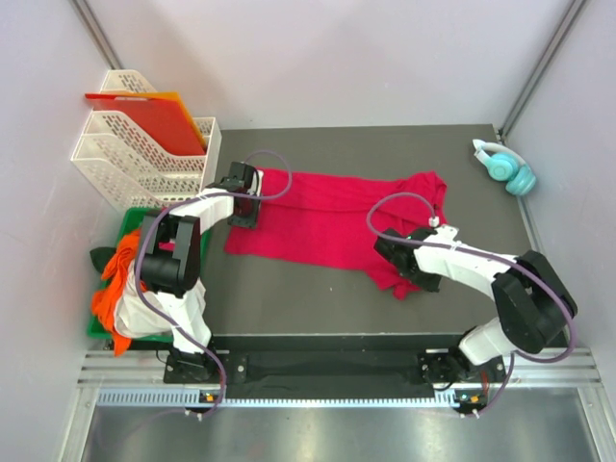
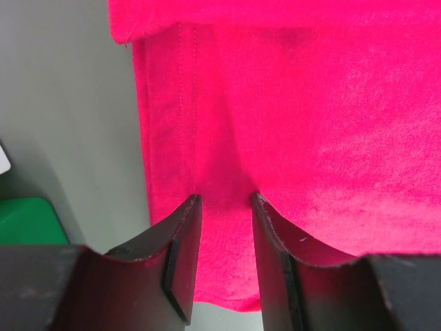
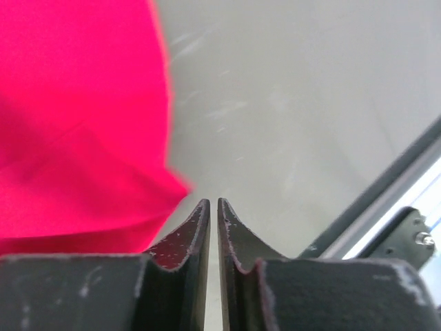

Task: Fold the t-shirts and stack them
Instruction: Fold the tshirt

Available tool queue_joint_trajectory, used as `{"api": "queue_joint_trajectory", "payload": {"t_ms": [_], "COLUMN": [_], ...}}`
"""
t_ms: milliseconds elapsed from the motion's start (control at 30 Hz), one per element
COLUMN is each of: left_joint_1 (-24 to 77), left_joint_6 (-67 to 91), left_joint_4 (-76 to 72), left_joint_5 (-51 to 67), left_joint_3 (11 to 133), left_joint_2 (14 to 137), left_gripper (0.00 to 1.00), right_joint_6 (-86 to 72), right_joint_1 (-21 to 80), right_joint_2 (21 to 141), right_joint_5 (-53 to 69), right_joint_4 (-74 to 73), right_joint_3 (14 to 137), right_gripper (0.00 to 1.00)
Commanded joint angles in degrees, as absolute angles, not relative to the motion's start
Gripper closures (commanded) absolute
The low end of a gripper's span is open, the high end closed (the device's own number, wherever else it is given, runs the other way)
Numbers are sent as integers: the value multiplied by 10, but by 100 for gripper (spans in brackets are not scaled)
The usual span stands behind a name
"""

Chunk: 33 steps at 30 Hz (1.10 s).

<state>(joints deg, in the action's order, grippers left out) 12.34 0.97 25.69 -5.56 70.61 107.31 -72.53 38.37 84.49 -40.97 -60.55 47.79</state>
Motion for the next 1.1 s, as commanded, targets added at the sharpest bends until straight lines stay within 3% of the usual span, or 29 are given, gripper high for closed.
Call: {"api": "queue_joint_trajectory", "payload": {"t_ms": [0,133,333,533,833,1067], "left_joint_1": [125,125,125,125,125,125], "left_joint_6": [14,13,18,17,18,19], "left_joint_4": [255,258,251,253,250,253], "left_joint_5": [-67,-72,-52,-50,-40,-32], "left_joint_3": [721,720,719,718,709,715], "left_joint_2": [1076,1072,1066,1063,1056,1053], "left_gripper": [59,59,59,60,59,60], "right_joint_6": [-730,-684,-514,-533,-648,-693], "right_joint_1": [351,334,399,517,585,576], "right_joint_2": [811,759,680,747,754,726], "right_joint_5": [-465,-481,-328,-343,-361,-431], "right_joint_4": [-661,-621,-370,-387,-461,-464], "right_joint_3": [498,504,457,500,469,490], "right_gripper": [87,84,76,64,51,52]}}
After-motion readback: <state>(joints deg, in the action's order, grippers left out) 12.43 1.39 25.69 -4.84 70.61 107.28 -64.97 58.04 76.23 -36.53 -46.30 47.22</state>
